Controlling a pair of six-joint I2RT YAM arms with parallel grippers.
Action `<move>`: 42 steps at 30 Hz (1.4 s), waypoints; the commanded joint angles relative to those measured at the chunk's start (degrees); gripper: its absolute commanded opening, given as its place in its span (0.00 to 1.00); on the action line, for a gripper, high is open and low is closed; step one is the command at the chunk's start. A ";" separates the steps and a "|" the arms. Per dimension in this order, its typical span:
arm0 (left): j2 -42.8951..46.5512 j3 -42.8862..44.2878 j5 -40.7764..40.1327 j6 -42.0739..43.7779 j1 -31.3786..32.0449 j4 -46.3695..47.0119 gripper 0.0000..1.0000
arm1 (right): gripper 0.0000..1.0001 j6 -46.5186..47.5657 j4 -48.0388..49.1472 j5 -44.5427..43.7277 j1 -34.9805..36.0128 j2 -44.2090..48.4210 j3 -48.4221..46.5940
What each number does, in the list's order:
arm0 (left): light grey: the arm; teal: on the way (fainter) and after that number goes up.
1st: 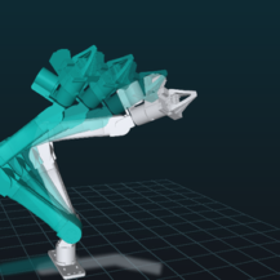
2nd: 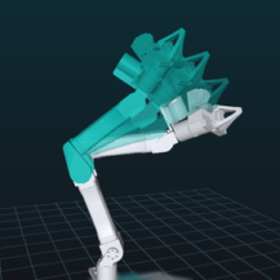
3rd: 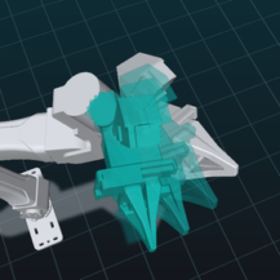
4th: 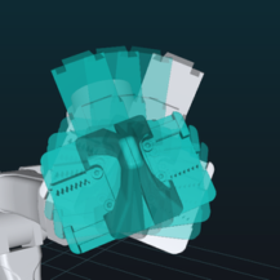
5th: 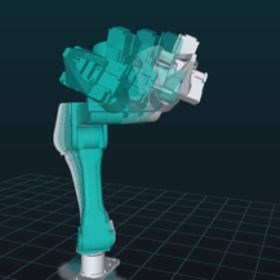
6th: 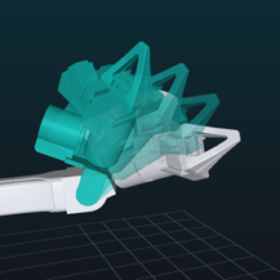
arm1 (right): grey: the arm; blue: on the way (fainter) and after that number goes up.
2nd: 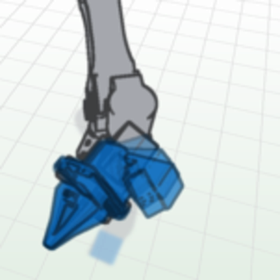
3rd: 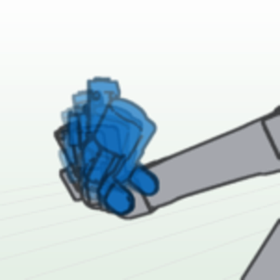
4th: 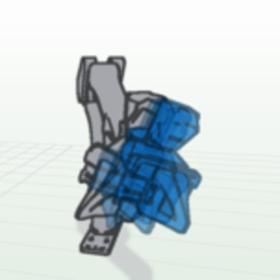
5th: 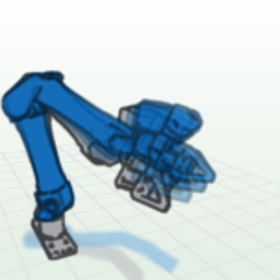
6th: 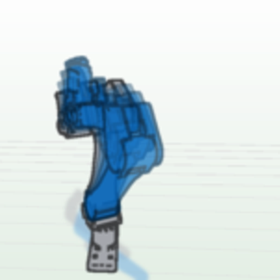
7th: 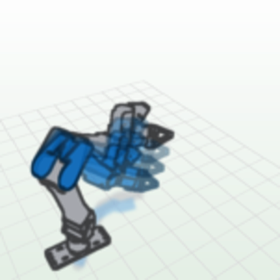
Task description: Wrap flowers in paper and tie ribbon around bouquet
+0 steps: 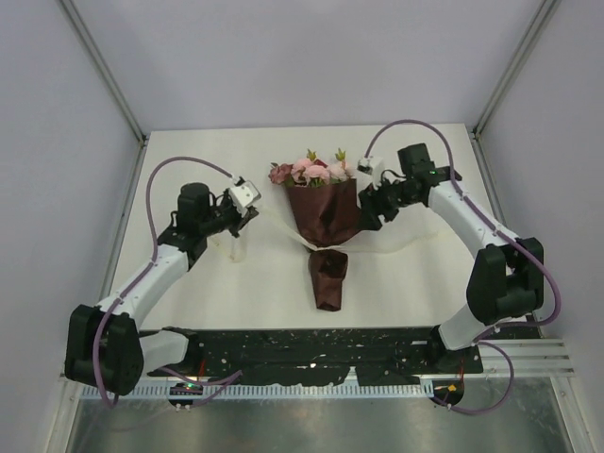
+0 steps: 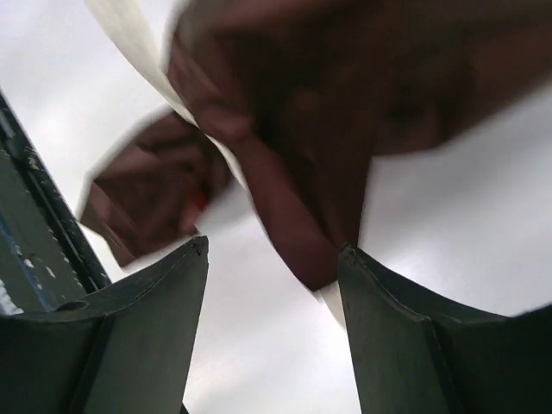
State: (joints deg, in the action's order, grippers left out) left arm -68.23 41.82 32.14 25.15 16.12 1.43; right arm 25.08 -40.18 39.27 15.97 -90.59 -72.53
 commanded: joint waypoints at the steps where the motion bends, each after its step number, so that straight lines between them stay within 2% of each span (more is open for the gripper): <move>1: -0.33 3.26 -0.24 -5.99 -4.07 0.07 0.00 | 0.66 13.92 -13.77 -5.93 -10.15 2.26 -0.42; 6: -0.07 4.84 2.48 -1.95 -5.05 -3.43 0.00 | 0.68 26.41 -16.16 -17.28 -23.06 -1.86 -1.29; 12: -0.42 6.25 5.12 -1.33 -4.17 -5.12 0.00 | 0.72 29.67 -16.86 -28.27 -35.72 -6.62 -4.72; 15: -0.42 6.17 5.39 -0.10 -2.15 -5.47 0.00 | 0.79 30.73 -15.63 -33.88 -41.96 -7.15 -3.85; 16: -0.50 5.99 5.39 0.16 -1.54 -5.47 0.00 | 0.86 30.90 -15.19 -35.56 -42.94 -7.24 -3.06; 17: -0.59 5.90 5.56 0.34 -0.75 -5.47 0.00 | 0.87 31.25 -14.14 -36.44 -44.60 -7.85 -2.62; 25: -1.47 6.60 4.60 -1.06 5.67 -3.81 0.00 | 0.84 28.18 -7.99 -41.73 -46.73 -13.20 0.99; 29: -1.30 6.87 3.98 -5.01 7.96 -2.75 0.00 | 0.77 27.92 -7.80 -40.85 -46.82 -15.58 1.43; 33: -0.33 5.82 2.14 -10.02 10.51 0.22 0.00 | 0.62 28.18 -9.72 -37.80 -46.82 -16.64 1.52; 35: 0.20 5.72 1.70 -11.95 11.91 1.20 0.00 | 0.47 27.83 -11.83 -36.19 -46.82 -16.73 0.82; 37: 0.90 5.73 1.35 -12.84 12.79 1.47 0.00 | 0.17 27.83 -14.30 -33.48 -46.90 -15.85 -0.15; 38: 1.25 5.64 1.26 -13.36 12.88 1.73 0.00 | 0.08 27.48 -16.40 -32.68 -47.08 -14.72 -0.76; 40: 1.95 4.85 0.65 -14.16 12.88 2.61 0.00 | 0.06 27.56 -21.13 -27.34 -47.43 -11.65 -3.40; 42: 2.75 3.19 -1.11 -13.90 13.15 4.36 0.00 | 0.06 28.35 -26.84 -16.46 -47.61 -6.91 -7.43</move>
State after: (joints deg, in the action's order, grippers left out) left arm -68.29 45.95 33.61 13.54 28.88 0.05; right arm 52.53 -56.10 7.07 -31.09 -107.15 -72.44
